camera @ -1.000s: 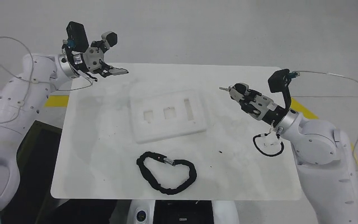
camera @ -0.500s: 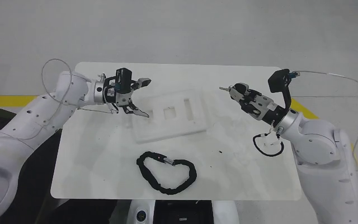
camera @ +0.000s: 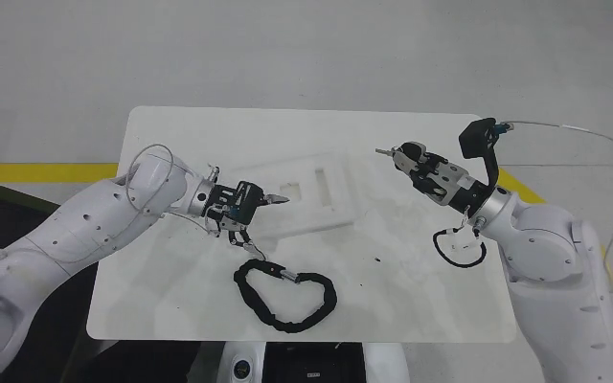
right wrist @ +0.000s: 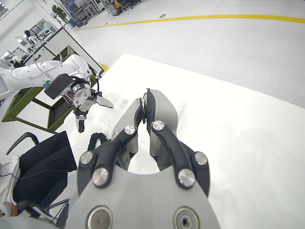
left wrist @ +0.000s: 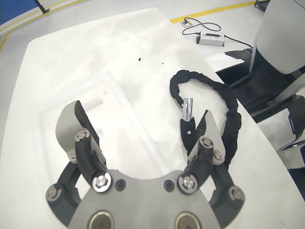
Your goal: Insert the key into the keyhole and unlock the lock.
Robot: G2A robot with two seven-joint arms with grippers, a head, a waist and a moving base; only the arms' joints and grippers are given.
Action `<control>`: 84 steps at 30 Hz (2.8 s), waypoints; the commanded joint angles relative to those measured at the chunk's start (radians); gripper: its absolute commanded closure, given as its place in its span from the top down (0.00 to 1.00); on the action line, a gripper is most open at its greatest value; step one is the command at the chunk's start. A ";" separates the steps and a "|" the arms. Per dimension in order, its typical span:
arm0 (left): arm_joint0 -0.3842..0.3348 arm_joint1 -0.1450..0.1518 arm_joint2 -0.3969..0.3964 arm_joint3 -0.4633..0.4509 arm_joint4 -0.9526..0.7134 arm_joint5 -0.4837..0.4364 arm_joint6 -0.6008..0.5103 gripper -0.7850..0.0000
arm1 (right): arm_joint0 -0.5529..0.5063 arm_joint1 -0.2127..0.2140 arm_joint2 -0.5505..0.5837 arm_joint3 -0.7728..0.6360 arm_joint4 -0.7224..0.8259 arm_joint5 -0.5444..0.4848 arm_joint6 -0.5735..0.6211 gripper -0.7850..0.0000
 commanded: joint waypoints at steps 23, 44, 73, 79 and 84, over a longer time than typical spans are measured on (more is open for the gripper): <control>0.048 0.006 -0.025 -0.041 0.068 0.000 -0.058 1.00 | 0.000 0.000 0.000 0.000 0.000 0.000 0.000 0.00; 0.147 0.045 0.000 -0.239 0.178 0.000 -0.138 1.00 | 0.000 0.000 0.000 0.000 0.000 0.000 0.000 0.00; 0.170 -0.074 0.000 -0.108 0.007 0.000 -0.430 0.77 | 0.000 0.000 0.000 0.000 0.000 0.000 0.000 0.00; 0.170 -0.079 0.000 -0.105 -0.001 0.000 -0.454 0.50 | 0.000 0.000 0.000 0.000 0.000 0.000 0.000 0.00; 0.174 -0.081 0.000 -0.105 -0.002 0.000 -0.462 0.54 | 0.000 0.000 0.000 0.000 0.000 0.000 0.000 0.00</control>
